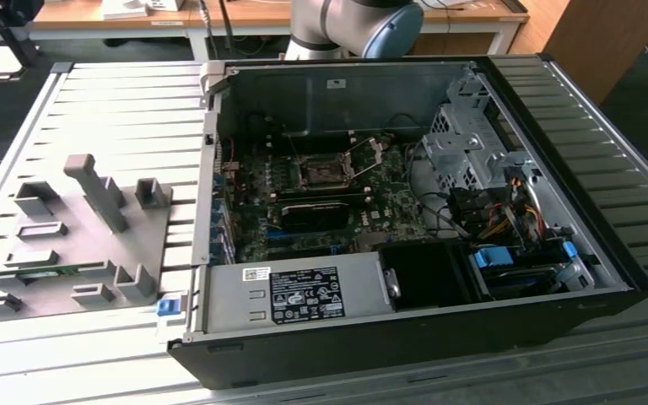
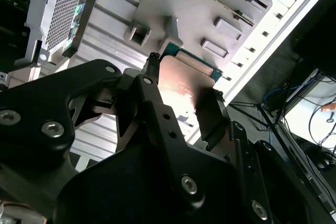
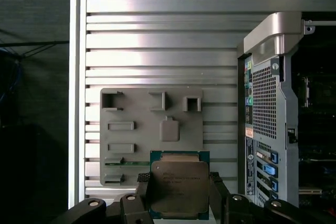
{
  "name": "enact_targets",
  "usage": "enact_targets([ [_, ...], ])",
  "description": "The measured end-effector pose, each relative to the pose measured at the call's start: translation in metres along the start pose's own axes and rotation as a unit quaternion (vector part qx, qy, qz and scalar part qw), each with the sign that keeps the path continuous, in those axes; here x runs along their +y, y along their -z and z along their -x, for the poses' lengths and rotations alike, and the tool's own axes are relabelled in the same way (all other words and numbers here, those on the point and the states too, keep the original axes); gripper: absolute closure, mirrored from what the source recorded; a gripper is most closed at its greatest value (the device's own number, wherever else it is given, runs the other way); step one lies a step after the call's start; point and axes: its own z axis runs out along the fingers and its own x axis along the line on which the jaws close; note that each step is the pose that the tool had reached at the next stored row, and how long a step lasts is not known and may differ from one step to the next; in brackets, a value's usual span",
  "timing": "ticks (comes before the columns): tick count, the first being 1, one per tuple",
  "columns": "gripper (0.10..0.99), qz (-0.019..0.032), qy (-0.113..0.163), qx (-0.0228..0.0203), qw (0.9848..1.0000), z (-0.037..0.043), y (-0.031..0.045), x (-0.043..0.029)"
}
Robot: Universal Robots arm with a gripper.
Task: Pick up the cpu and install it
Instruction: 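Pick up the cpu and move it towards the insertion slot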
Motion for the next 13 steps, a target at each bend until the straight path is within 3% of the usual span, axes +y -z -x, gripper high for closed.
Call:
enact_targets([
  [6, 0.553, 0.0, 0.0, 0.0, 1.0, 0.0075, -0.0007, 0.0002],
  [13, 0.553, 0.0, 0.0, 0.0, 1.0, 0.0226, -0.0031, 0.001],
])
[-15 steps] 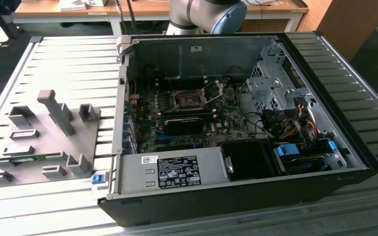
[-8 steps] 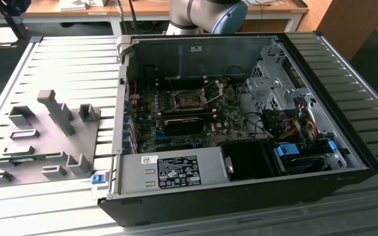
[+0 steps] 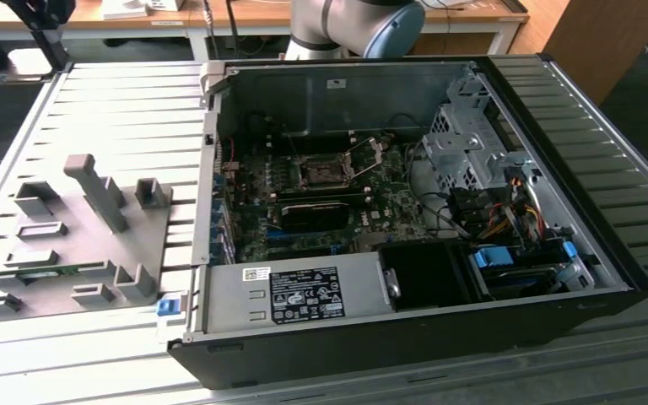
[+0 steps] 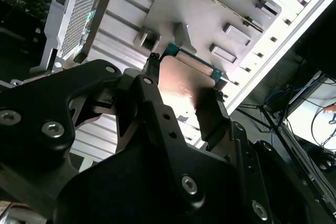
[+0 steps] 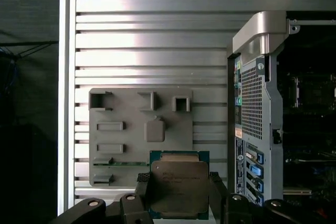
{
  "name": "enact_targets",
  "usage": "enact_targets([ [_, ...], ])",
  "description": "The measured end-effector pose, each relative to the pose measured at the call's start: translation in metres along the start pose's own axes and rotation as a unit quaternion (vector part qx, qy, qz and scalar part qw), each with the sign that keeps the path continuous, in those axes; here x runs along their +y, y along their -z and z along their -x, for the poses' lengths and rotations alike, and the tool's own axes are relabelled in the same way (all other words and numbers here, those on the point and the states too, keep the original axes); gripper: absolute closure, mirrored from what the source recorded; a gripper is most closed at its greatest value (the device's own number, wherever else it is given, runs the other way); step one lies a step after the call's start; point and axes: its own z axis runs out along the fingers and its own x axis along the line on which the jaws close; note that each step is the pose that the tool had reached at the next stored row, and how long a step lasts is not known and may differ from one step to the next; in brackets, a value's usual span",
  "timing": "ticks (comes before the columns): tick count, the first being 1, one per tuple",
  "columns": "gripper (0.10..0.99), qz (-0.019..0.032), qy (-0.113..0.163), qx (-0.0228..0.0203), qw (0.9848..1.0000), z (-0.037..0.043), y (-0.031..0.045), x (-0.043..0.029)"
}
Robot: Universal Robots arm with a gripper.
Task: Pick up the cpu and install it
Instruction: 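Pick up the cpu and move it towards the insertion slot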
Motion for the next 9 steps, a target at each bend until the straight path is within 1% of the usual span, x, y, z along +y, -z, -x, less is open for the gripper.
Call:
enact_targets([
  [4, 0.553, 0.0, 0.0, -0.0001, 1.0, 0.0136, -0.0038, 0.0012],
  [6, 0.553, 0.0, 0.0, -0.0007, 1.0, 0.0153, -0.0064, 0.0023],
  [9, 0.553, 0.0, 0.0, -0.0008, 1.0, 0.0216, -0.0115, 0.0042],
])
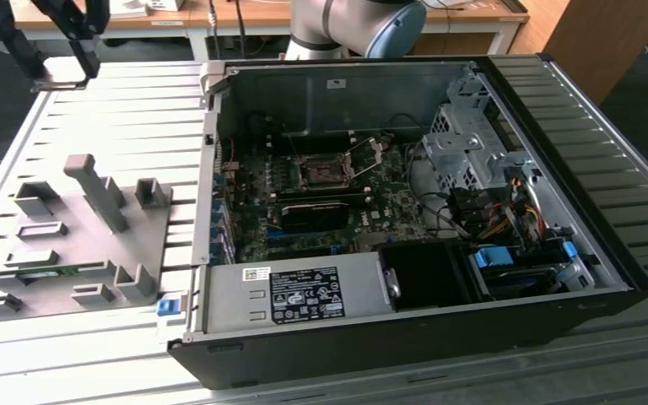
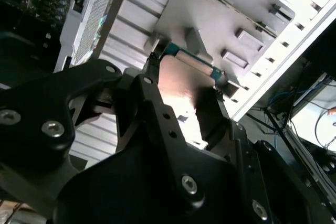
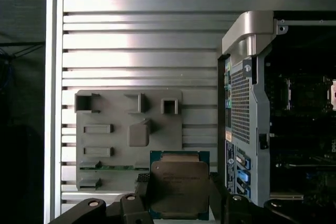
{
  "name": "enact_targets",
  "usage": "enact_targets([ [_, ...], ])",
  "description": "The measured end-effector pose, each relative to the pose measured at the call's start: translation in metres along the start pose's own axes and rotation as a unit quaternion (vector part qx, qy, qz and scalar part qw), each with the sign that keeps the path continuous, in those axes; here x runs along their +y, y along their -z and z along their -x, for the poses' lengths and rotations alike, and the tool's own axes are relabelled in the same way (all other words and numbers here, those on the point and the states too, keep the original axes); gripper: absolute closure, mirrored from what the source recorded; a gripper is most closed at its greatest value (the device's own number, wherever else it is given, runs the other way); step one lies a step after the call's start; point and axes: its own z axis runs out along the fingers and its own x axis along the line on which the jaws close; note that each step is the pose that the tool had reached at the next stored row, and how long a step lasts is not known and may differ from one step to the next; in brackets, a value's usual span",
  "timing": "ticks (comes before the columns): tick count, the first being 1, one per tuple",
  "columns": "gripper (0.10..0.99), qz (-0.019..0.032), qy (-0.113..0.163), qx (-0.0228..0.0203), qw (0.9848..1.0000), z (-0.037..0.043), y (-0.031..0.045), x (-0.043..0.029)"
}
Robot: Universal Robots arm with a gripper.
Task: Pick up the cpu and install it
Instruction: 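Pick up the cpu and move it towards the insertion slot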
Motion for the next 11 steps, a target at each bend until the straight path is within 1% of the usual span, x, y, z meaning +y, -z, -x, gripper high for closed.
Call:
enact_targets([
  [2, 0.553, 0.0, 0.0, -0.0001, 1.0, 0.0074, -0.0032, 0.0008],
  [4, 0.553, 0.0, 0.0, -0.0001, 1.0, 0.0168, -0.0056, 0.0015],
  [11, 0.553, 0.0001, 0.0, -0.0015, 1.0, 0.0481, -0.0095, 0.0037],
])
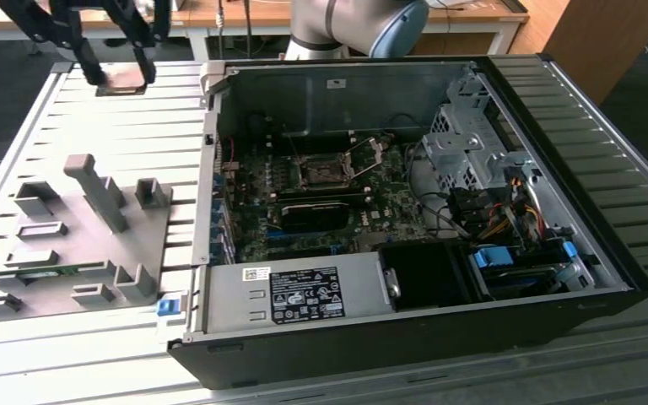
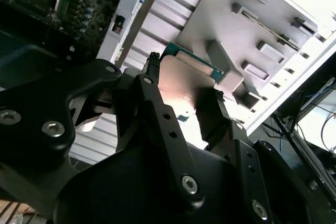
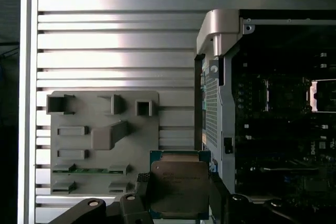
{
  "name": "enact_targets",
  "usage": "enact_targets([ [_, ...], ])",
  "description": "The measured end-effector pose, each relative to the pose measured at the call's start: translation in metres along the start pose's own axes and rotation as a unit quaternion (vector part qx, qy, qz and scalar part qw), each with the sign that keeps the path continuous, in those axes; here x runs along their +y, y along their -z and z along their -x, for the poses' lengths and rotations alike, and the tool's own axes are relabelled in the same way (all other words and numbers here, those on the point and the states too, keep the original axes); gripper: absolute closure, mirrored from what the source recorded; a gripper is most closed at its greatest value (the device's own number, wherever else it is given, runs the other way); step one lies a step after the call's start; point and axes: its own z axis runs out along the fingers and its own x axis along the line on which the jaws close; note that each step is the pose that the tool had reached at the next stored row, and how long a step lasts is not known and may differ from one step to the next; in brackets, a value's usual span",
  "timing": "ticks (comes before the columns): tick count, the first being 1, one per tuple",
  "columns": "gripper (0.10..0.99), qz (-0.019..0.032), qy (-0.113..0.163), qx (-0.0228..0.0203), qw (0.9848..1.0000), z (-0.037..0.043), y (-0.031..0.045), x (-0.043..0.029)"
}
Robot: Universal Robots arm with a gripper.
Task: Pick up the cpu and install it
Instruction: 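Pick up the cpu and move it towards the insertion slot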
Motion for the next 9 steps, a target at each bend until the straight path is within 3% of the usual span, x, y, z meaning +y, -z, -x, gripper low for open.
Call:
enact_targets([
  [9, 0.553, 0.0, 0.0, 0.0, 1.0, 0.041, -0.0102, 0.0009],
])
